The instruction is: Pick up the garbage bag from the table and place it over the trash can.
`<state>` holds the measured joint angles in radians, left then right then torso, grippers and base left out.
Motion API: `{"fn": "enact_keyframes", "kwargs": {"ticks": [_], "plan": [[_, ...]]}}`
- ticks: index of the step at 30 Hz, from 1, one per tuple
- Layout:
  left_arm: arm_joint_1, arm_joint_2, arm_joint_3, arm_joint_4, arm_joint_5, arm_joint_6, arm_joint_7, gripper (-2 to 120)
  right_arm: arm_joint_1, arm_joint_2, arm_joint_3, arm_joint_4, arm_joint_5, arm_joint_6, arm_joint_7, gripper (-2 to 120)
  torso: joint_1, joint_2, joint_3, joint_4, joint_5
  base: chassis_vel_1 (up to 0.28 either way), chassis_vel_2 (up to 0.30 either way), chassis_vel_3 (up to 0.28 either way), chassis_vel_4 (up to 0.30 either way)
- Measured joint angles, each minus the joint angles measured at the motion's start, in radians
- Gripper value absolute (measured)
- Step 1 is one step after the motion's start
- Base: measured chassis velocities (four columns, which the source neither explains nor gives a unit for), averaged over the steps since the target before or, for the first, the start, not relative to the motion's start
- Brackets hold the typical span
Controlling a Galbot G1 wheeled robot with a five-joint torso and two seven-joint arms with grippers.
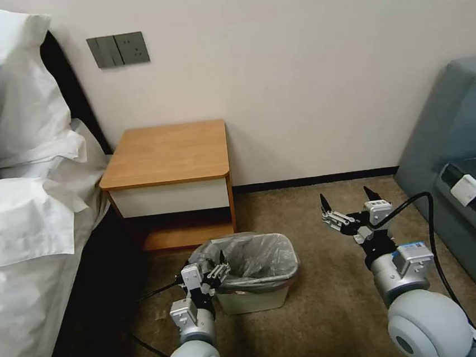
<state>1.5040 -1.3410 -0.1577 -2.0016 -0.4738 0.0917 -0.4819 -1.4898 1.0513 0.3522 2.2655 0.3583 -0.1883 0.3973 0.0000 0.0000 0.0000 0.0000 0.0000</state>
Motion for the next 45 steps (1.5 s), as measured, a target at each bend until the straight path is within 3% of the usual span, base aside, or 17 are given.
{"fn": "enact_keyframes", "kwargs": {"ticks": [6, 13, 24, 28, 39, 42, 43, 45], "plan": [[0.002, -0.009, -0.009, -0.037, -0.141, 0.005, -0.016, 100, 0.001, 0.006, -0.023, -0.007, 0.000, -0.001, 0.000, 100, 0.000, 0.000, 0.000, 0.0000, 0.0000, 0.000, 0.000, 0.000, 0.000], [0.020, -0.010, -0.018, -0.064, -0.181, 0.029, -0.043, 100, 0.006, 0.005, -0.032, -0.011, -0.001, -0.001, 0.001, 100, 0.000, 0.000, 0.000, 0.0000, 0.0000, 0.000, 0.000, 0.000, 0.000], [0.071, 0.009, -0.054, -0.079, -0.084, 0.047, -0.053, 100, 0.007, 0.008, -0.040, -0.010, -0.001, -0.001, 0.002, 100, 0.000, 0.000, 0.000, 0.0000, 0.0000, 0.000, 0.000, 0.000, 0.000], [0.078, 0.009, -0.085, -0.046, -0.020, 0.014, -0.026, 100, 0.007, 0.007, -0.043, -0.006, -0.002, -0.001, 0.003, 100, 0.000, 0.000, 0.000, 0.0000, -0.0001, 0.000, 0.000, 0.000, 0.000], [0.090, 0.016, -0.132, -0.046, -0.022, -0.028, 0.018, 100, 0.010, 0.013, -0.062, -0.009, -0.012, -0.001, 0.002, 100, 0.000, 0.000, 0.000, 0.0000, -0.0001, 0.000, 0.000, 0.000, 0.000], [0.103, 0.021, -0.169, -0.073, -0.005, -0.075, 0.101, 100, 0.012, 0.021, -0.054, -0.010, -0.016, 0.002, 0.001, 100, 0.000, 0.000, 0.000, 0.0001, -0.0001, 0.000, 0.000, 0.000, 0.000], [0.103, 0.021, -0.169, -0.073, -0.005, -0.075, 0.101, 100, 0.012, 0.021, -0.054, -0.010, -0.016, 0.002, 0.001, 100, 0.000, 0.000, 0.000, 0.0001, -0.0001, 0.000, 0.000, 0.000, 0.000], [0.113, 0.032, -0.199, -0.106, 0.044, -0.110, 0.172, 100, -0.001, 0.035, -0.031, -0.022, -0.035, 0.027, -0.018, 100, 0.000, 0.000, 0.000, 0.0002, -0.0002, 0.000, 0.000, 0.000, 0.000]]}}
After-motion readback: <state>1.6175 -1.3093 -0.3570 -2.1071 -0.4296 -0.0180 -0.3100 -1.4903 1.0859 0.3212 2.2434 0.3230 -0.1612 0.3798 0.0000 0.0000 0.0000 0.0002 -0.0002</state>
